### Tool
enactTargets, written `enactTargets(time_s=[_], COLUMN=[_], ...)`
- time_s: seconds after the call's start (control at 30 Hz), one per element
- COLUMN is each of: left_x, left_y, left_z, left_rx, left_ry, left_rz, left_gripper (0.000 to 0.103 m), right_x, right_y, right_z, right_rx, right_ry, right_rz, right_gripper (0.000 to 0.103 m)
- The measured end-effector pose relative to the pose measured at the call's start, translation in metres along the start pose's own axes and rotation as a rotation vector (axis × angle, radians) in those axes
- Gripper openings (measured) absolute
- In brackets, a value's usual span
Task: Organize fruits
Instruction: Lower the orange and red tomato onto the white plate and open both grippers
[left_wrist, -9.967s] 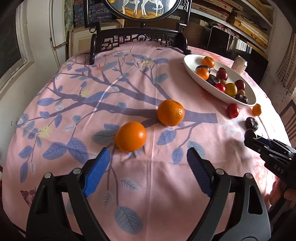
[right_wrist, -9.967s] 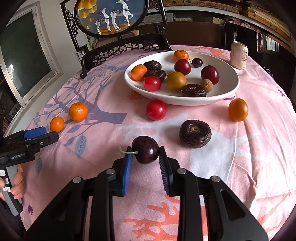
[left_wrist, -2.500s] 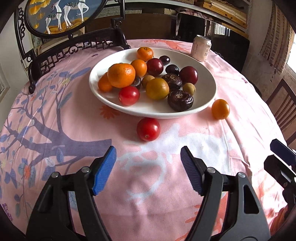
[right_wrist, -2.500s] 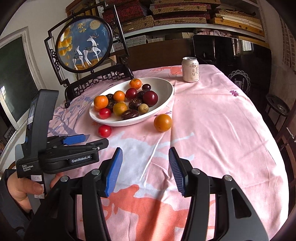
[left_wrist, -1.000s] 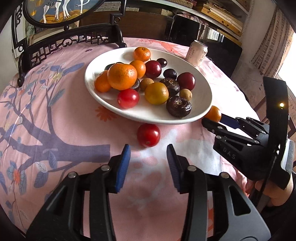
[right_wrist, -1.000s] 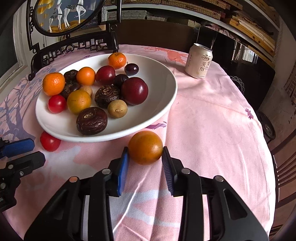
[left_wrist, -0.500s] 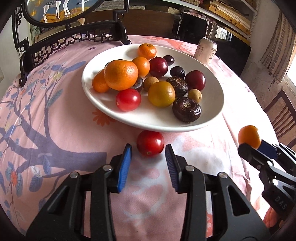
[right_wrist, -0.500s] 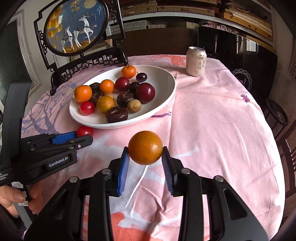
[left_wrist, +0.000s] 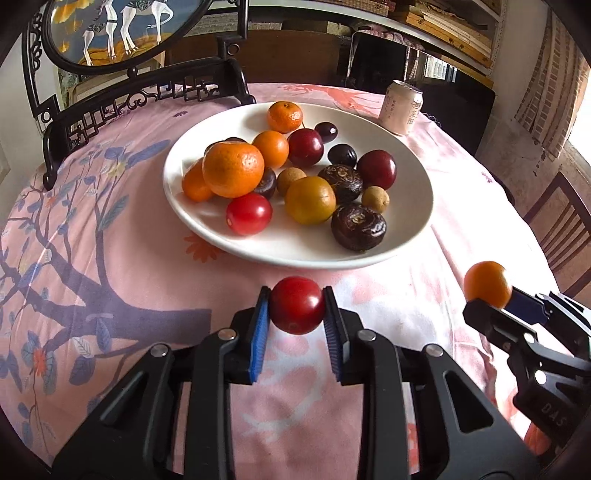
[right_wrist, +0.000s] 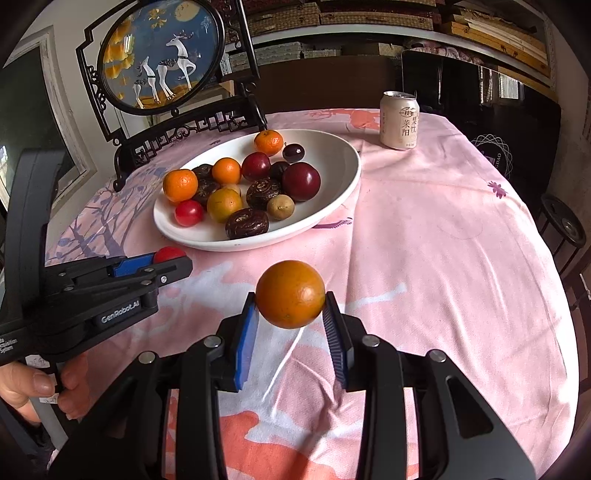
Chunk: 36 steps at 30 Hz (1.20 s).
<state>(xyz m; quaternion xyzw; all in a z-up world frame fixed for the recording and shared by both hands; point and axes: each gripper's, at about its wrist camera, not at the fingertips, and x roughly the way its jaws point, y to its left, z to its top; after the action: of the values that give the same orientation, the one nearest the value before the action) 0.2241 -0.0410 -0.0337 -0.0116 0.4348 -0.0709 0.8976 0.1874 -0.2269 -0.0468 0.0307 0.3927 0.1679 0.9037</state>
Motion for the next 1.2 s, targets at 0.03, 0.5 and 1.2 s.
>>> enactTargets(time_s=[0.03,0.5,1.2], left_x=[-0.004,-0.045,0.017], left_y=[-0.001,-0.003,0.006], left_z=[-0.003,0.039,0.116], left_rx=[0.007,0.05,-0.048], left_ry=[0.007,-0.085,-0.111], left_rz=[-0.013,0.002,0.094], left_gripper=[0.028,0.029,0.074], right_x=[-0.001,-0.009,0.064], right_y=[0.001,0.034,0.035], right_z=[-0.001,0.044,0.085], right_rx=[-0.001,-0.142,-0.181], right_ry=[0.0,-0.085,-0.105], right_rz=[-0.002,-0.008,-0.054], right_gripper=[0.035,0.036,0.054])
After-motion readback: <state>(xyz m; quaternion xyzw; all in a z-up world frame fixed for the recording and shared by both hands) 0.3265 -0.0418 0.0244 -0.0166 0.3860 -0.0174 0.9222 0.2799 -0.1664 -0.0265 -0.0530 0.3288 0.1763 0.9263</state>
